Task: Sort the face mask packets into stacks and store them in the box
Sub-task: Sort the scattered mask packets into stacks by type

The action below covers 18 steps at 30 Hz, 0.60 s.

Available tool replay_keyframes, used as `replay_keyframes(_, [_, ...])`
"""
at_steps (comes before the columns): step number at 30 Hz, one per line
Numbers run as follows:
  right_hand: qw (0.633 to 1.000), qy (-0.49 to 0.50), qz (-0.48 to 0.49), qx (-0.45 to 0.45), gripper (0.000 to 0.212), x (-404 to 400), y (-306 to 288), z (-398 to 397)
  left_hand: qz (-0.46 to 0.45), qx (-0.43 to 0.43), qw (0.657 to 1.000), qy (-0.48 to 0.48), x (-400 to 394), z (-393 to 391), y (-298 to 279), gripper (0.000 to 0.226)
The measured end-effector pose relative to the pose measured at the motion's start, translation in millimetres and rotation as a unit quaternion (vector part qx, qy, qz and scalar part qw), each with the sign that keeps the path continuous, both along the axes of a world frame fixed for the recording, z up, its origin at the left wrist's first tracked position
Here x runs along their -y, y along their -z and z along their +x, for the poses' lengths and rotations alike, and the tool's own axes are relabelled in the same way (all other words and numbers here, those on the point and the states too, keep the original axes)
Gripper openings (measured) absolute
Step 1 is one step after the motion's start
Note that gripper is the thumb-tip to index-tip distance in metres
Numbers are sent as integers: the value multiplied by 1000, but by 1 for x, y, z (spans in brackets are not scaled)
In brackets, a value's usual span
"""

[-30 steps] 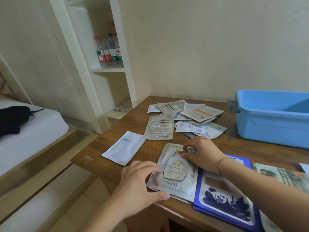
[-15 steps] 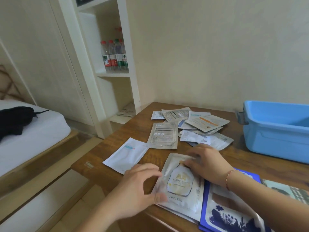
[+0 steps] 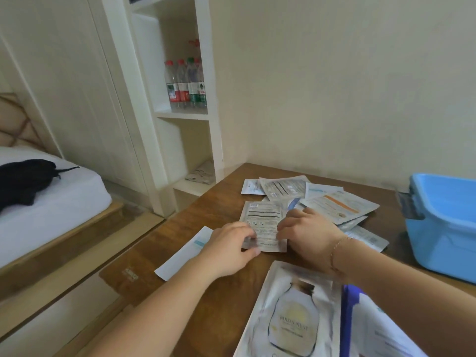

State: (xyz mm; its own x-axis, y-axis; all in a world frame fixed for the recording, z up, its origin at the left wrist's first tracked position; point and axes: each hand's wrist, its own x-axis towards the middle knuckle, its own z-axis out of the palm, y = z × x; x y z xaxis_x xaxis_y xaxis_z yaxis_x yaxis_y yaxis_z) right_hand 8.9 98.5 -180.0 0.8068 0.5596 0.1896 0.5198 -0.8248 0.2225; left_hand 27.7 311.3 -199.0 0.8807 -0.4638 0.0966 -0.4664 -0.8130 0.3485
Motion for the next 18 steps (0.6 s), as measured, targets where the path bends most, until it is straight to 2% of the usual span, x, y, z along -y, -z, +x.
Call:
replay_keyframes(5, [993, -95, 37, 55, 15, 12, 7, 8, 16, 5, 1000, 18, -4, 3, -1, 47])
replay_keyframes(7, [984, -93, 131, 81, 11, 9, 6, 10, 16, 3, 1000, 9, -5, 2, -6, 52])
replay_keyframes(9, [961, -46, 249, 115, 11, 3, -4, 9, -79, 38, 996, -20, -8, 1, -13, 51])
replay_keyframes(10, [942, -14, 311, 125, 11, 1, -13, 8, -175, 61, 981, -57, -11, -1, -18, 50])
replay_keyframes(11, [917, 16, 376, 133, 11, -1, -25, 7, -287, 77, 949, -109, -13, -4, -23, 51])
replay_keyframes(12, [885, 40, 443, 141, 10, -2, -39, 5, -393, 65, 904, -152, -15, -7, -27, 53])
replay_keyframes(13, [847, 62, 511, 132, 8, -3, -54, 2, -475, 15, 865, -164, -14, -13, -34, 55])
replay_keyframes(14, [806, 84, 578, 95, 7, -3, -71, -3, -523, -55, 839, -143, -11, -20, -39, 56])
replay_keyframes(16, [723, 113, 682, -14, 7, -3, -96, -16, -559, -192, 804, -62, -3, -37, -43, 49])
replay_keyframes(18, [673, 137, 722, -84, 9, -1, -106, -29, -584, -284, 761, -14, 3, -54, -47, 41])
